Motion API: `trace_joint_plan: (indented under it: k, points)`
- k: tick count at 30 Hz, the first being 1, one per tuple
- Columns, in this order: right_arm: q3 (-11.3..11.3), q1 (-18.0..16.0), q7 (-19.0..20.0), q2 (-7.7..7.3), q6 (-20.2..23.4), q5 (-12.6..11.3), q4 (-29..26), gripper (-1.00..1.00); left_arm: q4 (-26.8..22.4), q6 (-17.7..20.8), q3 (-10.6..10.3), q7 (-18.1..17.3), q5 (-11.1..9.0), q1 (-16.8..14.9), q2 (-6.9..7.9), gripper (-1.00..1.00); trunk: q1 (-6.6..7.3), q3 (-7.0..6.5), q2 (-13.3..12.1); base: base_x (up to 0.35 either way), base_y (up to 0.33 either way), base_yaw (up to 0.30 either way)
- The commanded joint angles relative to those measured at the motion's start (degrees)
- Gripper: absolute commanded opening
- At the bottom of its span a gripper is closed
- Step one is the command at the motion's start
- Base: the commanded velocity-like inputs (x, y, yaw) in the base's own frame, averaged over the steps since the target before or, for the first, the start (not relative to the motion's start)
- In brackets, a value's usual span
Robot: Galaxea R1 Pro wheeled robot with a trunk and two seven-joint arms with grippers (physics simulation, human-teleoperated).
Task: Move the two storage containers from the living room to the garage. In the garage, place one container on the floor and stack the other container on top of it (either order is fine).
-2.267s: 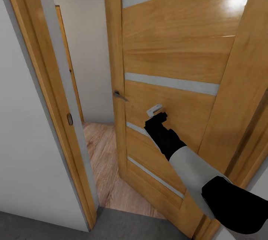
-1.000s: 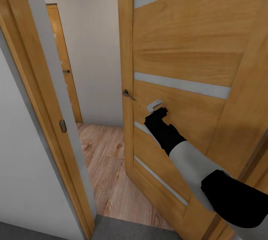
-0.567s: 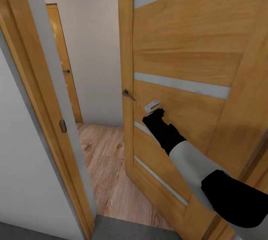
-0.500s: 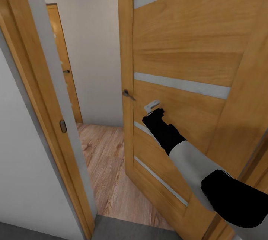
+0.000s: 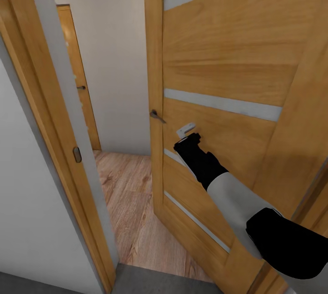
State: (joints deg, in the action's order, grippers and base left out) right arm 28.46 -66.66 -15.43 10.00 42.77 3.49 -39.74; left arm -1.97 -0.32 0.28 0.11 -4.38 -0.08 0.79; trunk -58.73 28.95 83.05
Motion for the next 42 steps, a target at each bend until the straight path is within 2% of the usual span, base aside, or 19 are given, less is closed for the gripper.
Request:
trace_joint_plan:
  k: [1,7,10,12,16,25,37,42]
  points:
    - [0.14,-0.05,-0.01,0.00,0.36,0.34,0.07,1.00,-0.03,-0.03,-0.02,0.02,-0.46,-0.01,0.00,1.00,0.00,0.06,0.03,0.000,0.000,0.000]
    - [0.38,-0.05,-1.87,0.00,-1.26,0.95,3.24,1.00,-0.05,-0.03,-0.02,0.04,-0.46,-0.01,-0.02,1.00,0.00,0.06,0.03,0.000,0.000,0.000]
    - [0.59,-0.11,-5.15,0.00,-2.18,1.04,6.78,1.00,-0.05,-0.03,-0.02,0.06,-0.47,-0.01,-0.06,1.00,0.00,0.06,0.03,0.000,0.000,0.000]
    - [0.68,-1.28,-7.58,0.00,-2.50,1.01,8.94,1.00,-0.05,-0.03,0.02,0.06,-0.48,-0.01,-0.07,1.00,0.00,0.06,0.03,0.000,0.000,0.000]
    - [0.72,-2.74,-9.08,0.00,-2.78,1.11,11.94,1.00,-0.05,0.01,-0.01,0.01,-0.47,-0.01,-0.08,1.00,0.00,0.06,0.03,0.137,0.000,0.000]
    - [0.72,-3.03,-11.01,0.00,-2.76,1.46,12.49,1.00,-0.03,-0.03,-0.10,-0.02,-0.46,-0.01,-0.08,1.00,0.00,0.06,0.03,0.274,0.000,0.000]
    - [0.72,-3.07,-13.32,0.00,-2.32,1.49,12.43,1.00,-0.02,-0.03,-0.10,-0.02,-0.46,-0.01,-0.08,1.00,0.00,0.06,0.03,0.020,0.000,0.000]
    - [0.67,-5.02,-13.63,0.00,-2.66,1.14,13.39,1.00,-0.05,-0.03,-0.10,-0.02,-0.46,-0.01,-0.08,1.00,0.00,0.06,0.03,0.000,0.000,0.000]
